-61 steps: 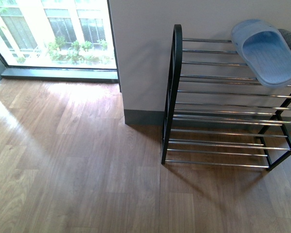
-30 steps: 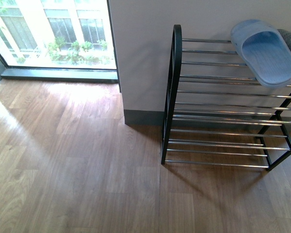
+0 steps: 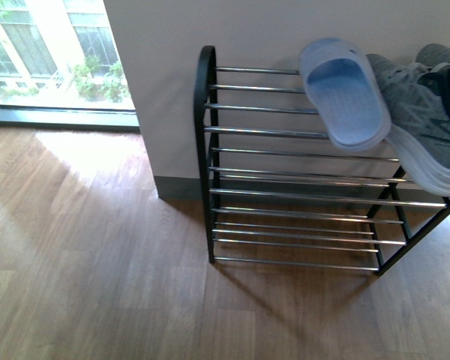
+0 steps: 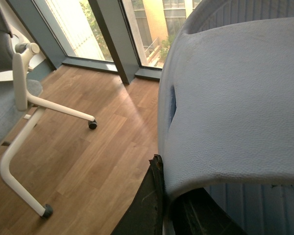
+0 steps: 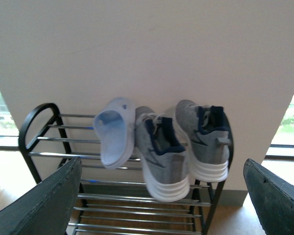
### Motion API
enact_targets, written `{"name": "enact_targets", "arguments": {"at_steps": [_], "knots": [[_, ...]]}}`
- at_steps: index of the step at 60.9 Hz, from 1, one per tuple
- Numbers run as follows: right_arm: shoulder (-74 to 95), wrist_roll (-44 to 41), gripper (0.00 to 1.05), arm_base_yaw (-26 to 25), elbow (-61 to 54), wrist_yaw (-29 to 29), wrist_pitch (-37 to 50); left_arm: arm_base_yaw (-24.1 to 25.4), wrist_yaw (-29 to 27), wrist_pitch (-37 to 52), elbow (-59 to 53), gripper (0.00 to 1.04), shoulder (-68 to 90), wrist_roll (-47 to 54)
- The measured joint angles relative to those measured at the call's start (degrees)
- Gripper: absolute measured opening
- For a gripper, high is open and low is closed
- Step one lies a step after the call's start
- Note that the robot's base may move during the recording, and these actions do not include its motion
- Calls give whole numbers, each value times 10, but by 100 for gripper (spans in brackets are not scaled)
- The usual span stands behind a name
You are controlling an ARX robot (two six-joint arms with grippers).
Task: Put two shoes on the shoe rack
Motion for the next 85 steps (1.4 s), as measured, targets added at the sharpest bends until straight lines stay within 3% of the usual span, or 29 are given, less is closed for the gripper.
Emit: {"name": "enact_targets", "arguments": {"at_steps": [10, 14, 23, 31, 46, 85], "knots": [[0, 0, 96, 0, 0, 4, 0, 0, 9, -1, 0, 2, 0, -5], [0, 1, 96, 0, 0, 5, -1, 6, 66, -5, 12, 2, 27, -61], [-1, 2, 96, 0, 0, 3, 0, -14, 156, 72, 104, 2, 199, -187], [-1, 2, 96, 1, 0, 3, 0, -40, 191, 106, 223, 2, 410, -204], [-1, 2, 96, 1, 0, 2, 0, -80, 205, 47, 424, 2, 668, -175], [-1, 2, 96, 1, 0, 2, 0, -184, 196, -91, 825, 2, 971, -134]]}}
